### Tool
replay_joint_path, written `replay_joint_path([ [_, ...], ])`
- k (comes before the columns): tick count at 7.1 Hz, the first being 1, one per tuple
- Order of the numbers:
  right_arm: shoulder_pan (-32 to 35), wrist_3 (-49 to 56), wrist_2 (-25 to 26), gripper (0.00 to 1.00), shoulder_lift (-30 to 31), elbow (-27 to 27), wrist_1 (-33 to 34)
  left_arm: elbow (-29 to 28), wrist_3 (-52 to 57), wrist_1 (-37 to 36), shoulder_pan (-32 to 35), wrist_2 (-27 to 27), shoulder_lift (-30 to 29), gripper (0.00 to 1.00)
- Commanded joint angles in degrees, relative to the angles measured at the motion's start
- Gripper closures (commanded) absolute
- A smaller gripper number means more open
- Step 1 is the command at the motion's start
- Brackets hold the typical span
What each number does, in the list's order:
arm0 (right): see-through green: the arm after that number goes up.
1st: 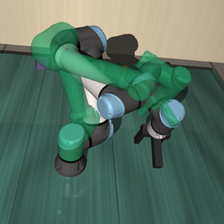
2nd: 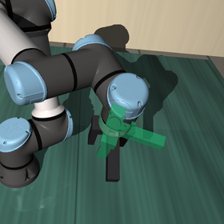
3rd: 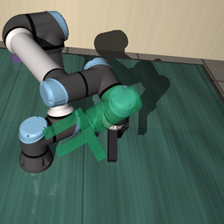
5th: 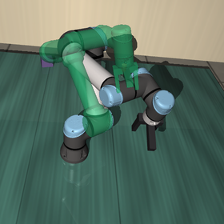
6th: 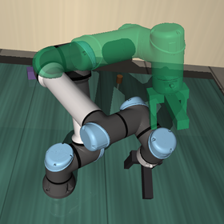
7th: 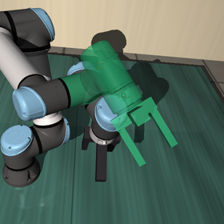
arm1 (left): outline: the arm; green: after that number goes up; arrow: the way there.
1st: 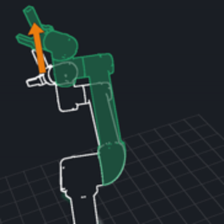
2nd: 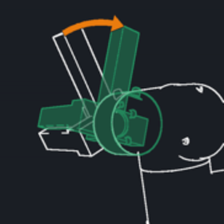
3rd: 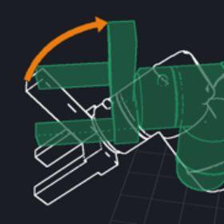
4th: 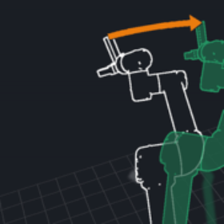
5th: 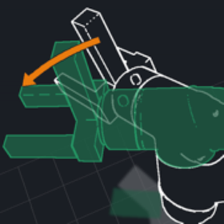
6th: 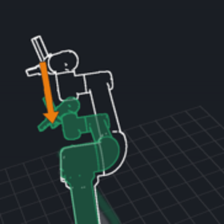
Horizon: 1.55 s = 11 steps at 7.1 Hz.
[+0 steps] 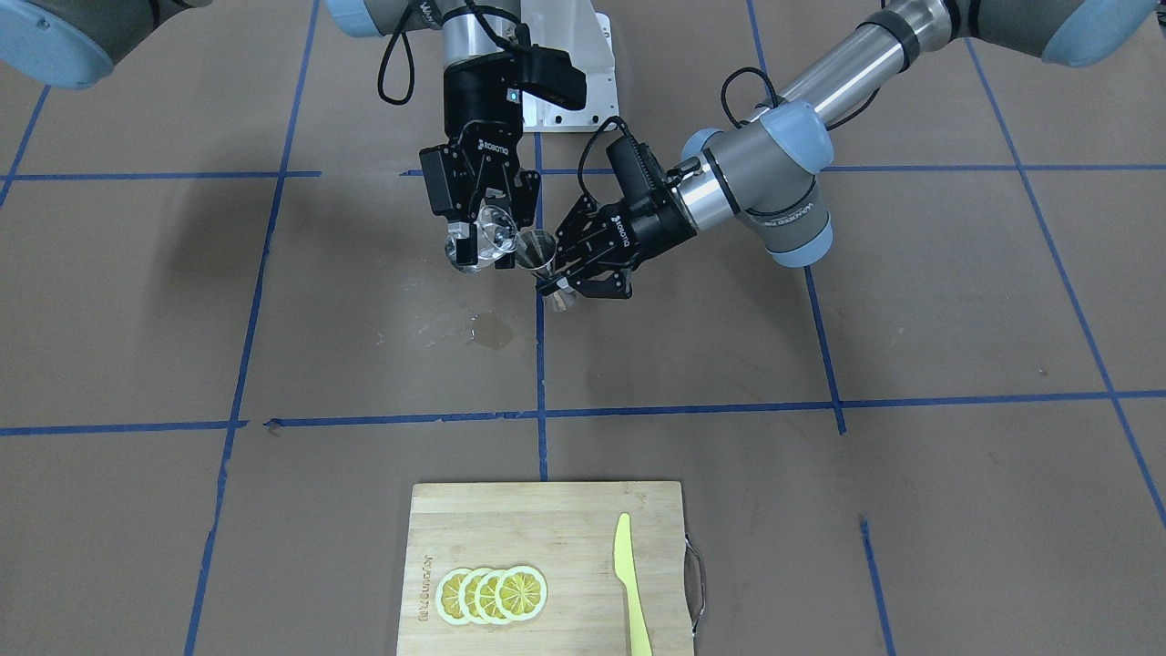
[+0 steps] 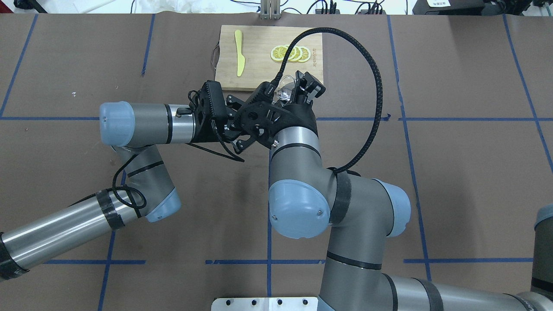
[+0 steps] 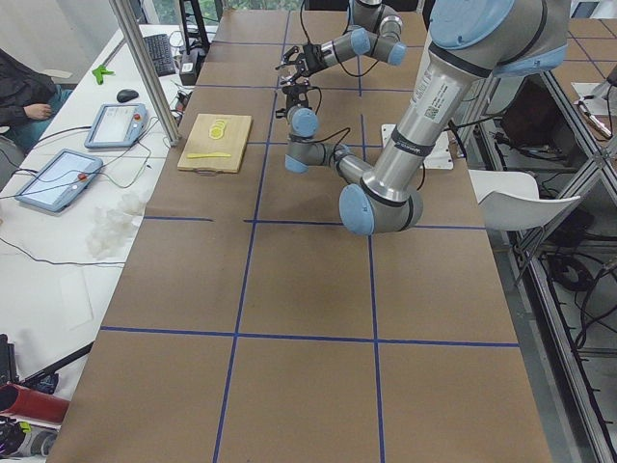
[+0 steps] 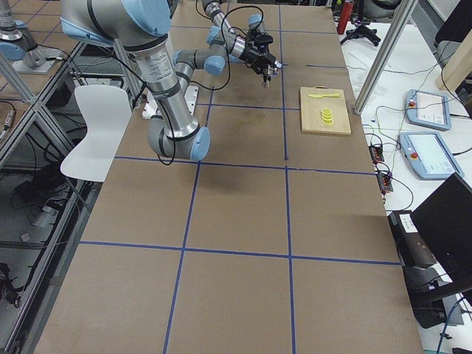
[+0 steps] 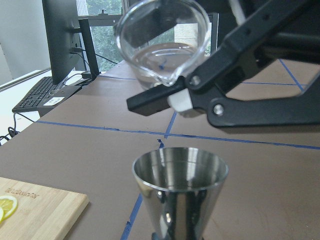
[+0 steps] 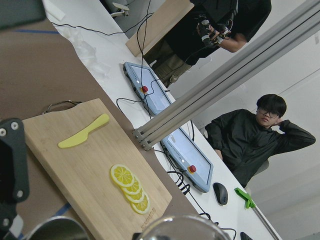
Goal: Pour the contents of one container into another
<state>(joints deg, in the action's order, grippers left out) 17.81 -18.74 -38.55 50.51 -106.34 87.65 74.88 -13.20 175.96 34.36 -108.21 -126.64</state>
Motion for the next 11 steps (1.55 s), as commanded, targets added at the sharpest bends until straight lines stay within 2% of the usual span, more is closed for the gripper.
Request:
replay_joint_path([
  [1, -0.75, 4.39, 2.32, 1.00, -0.51, 0.25, 2.09, 0.00, -0.07, 0.00, 0.00, -0.07, -0.01, 1.00],
  [11, -1.90, 9.60, 5.59, 1.00, -0.59, 0.26, 5.51, 0.18, 0.02, 0.00, 0.00, -0.07, -0.01, 1.00],
])
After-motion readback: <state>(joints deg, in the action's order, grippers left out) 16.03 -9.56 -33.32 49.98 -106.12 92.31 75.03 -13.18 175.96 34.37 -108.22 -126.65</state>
